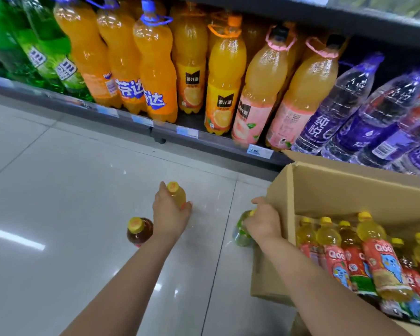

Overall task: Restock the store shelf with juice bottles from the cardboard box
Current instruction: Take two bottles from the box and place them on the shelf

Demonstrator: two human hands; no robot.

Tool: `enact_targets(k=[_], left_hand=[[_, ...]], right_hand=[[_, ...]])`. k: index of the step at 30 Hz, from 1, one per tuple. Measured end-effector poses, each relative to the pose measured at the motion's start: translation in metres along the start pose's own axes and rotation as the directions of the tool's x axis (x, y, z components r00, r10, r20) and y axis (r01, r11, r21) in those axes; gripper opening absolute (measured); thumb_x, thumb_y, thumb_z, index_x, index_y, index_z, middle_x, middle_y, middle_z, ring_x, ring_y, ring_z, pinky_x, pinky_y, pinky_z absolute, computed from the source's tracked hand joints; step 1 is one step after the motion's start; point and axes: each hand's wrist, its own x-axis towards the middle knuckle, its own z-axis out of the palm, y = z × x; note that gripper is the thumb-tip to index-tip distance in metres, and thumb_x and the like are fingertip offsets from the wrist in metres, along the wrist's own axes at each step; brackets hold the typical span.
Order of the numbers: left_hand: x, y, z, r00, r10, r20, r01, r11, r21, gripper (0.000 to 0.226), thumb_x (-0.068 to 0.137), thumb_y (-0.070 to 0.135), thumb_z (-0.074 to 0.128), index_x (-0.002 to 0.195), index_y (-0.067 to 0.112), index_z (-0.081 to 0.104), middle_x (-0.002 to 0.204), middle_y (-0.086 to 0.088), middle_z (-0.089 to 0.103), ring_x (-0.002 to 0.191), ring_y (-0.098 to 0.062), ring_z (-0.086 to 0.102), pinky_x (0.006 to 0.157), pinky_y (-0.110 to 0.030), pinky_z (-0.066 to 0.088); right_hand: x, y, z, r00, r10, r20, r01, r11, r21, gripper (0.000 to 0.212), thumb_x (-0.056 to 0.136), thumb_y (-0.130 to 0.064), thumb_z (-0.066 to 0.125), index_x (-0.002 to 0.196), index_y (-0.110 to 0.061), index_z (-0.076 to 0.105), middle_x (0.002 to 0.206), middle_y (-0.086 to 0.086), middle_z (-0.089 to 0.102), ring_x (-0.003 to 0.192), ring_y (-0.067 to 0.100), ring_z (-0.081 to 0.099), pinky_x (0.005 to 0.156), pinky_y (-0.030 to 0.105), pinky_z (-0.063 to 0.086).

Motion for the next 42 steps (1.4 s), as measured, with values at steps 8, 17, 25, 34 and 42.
enact_targets(k=[8, 17, 25, 34, 42], left_hand=[[0.019, -0.005, 0.023, 0.984, -0.168, -0.062, 0.162, 0.983, -0.084, 0.069, 0.076, 0.028, 0.077, 0.131, 0.012, 0.038, 0.122, -0.019, 0.054, 0.11, -0.041, 0.054, 0.092, -0.044, 0.045], [-0.012, -0.018, 0.025, 0.992, -0.123, -0.013, 0.122, 0.991, -0.063, 0.057, 0.075, 0.029, 0.073, 0.123, 0.019, 0.044, 0.096, -0.001, 0.06, 0.084, -0.026, 0.057, 0.072, -0.033, 0.045], [-0.046, -0.017, 0.016, 0.999, -0.041, 0.016, 0.043, 0.99, -0.133, 0.055, 0.068, 0.034, 0.08, 0.113, 0.02, 0.053, 0.093, 0.004, 0.066, 0.088, -0.021, 0.064, 0.075, -0.032, 0.05], [-0.048, 0.053, -0.03, 0.984, 0.161, -0.079, -0.178, 0.926, -0.334, 0.051, 0.071, 0.032, 0.082, 0.115, 0.026, 0.056, 0.101, 0.013, 0.065, 0.095, 0.0, 0.059, 0.074, -0.02, 0.045], [-0.059, 0.168, -0.057, 0.933, 0.311, -0.179, -0.359, 0.824, -0.439, 0.052, 0.07, 0.026, 0.083, 0.11, 0.036, 0.051, 0.102, 0.019, 0.062, 0.091, 0.017, 0.055, 0.071, -0.013, 0.043]], right_hand=[[0.009, 0.004, 0.005, 0.998, -0.031, 0.046, 0.035, 0.997, -0.071, 0.046, 0.084, -0.003, 0.062, 0.127, -0.012, 0.047, 0.117, 0.009, 0.061, 0.106, 0.024, 0.058, 0.085, 0.024, 0.044], [0.009, 0.005, 0.024, 0.963, -0.143, 0.23, 0.171, 0.98, -0.103, 0.039, 0.07, -0.017, 0.073, 0.104, -0.021, 0.054, 0.103, 0.007, 0.065, 0.095, 0.027, 0.06, 0.07, 0.026, 0.045], [-0.004, -0.002, 0.01, 0.984, -0.117, 0.131, 0.12, 0.993, -0.01, 0.051, 0.068, -0.026, 0.077, 0.107, -0.013, 0.047, 0.094, 0.005, 0.064, 0.092, 0.026, 0.062, 0.067, 0.027, 0.045], [-0.024, -0.048, -0.078, 0.944, -0.294, -0.148, 0.329, 0.82, 0.468, 0.036, 0.07, -0.032, 0.078, 0.097, -0.027, 0.055, 0.086, -0.014, 0.062, 0.086, 0.012, 0.061, 0.073, 0.029, 0.046], [-0.028, -0.052, -0.171, 0.892, -0.301, -0.337, 0.452, 0.568, 0.688, 0.05, 0.068, -0.027, 0.08, 0.11, -0.033, 0.053, 0.103, -0.011, 0.065, 0.097, 0.006, 0.063, 0.088, 0.035, 0.052]])
